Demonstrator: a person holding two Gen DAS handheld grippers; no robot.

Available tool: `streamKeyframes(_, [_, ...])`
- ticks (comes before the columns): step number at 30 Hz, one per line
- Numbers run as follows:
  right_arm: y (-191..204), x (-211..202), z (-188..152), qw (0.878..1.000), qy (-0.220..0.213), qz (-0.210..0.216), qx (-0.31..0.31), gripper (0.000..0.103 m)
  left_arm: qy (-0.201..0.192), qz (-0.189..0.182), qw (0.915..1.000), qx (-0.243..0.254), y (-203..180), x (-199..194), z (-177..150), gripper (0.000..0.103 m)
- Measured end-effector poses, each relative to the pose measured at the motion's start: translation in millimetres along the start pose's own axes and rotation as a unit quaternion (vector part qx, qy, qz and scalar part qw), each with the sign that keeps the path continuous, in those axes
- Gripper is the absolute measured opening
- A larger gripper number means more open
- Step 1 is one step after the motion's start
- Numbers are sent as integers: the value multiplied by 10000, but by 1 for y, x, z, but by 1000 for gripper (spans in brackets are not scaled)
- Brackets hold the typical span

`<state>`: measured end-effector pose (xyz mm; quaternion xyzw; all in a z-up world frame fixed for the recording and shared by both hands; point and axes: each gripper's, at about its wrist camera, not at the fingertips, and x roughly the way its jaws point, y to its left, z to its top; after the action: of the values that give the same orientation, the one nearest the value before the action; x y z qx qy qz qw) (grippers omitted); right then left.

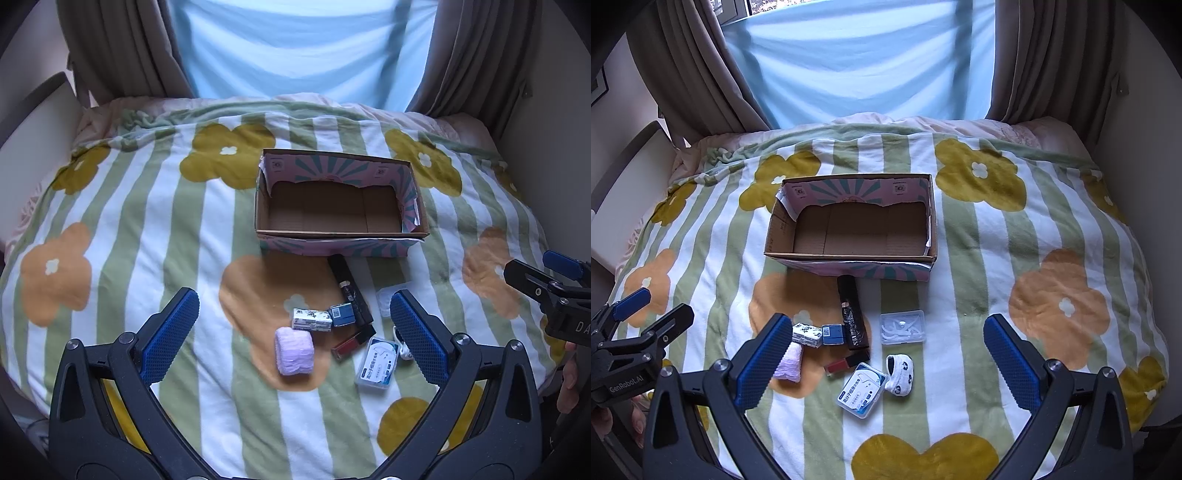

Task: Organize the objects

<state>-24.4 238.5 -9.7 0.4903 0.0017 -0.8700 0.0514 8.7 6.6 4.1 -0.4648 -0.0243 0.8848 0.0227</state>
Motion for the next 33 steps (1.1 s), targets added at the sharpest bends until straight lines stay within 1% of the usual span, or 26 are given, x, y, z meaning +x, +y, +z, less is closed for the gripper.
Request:
streamKeyframes(10, [1, 5, 6, 10000, -1, 30, -27, 102, 107, -21, 9999, -45, 2, 9, -11, 103])
streamKeyframes(14, [-3, 18, 3, 9999, 23, 65, -95, 102, 239, -18, 9997, -66, 2, 23, -23, 103])
streamKeyframes(17, [-11, 35, -10, 9998, 114, 70, -171, 102, 350, -36, 9993, -77, 1, 38, -36, 103])
streamKeyframes(20, [-17, 56, -19, 9994, 264, 74, -219, 102, 512, -25, 9986, -89, 0, 58, -50, 103])
streamKeyframes(21, [-24, 59, -28, 9993, 301, 98, -220, 102, 574, -24, 9983, -110, 0, 66, -55, 103])
streamKeyframes(24, [-31, 82, -41, 9987, 439, 117, -235, 102, 775, -24, 9968, -211, 0, 92, -70, 103])
streamKeyframes(29, [-39, 136, -54, 9973, 693, 164, -189, 102, 1019, 105, 9941, -345, 3, 145, -95, 103])
streamKeyframes(33, [-42, 183, -63, 9958, 876, 181, -198, 102, 1180, 126, 9917, -485, 9, 187, -108, 100])
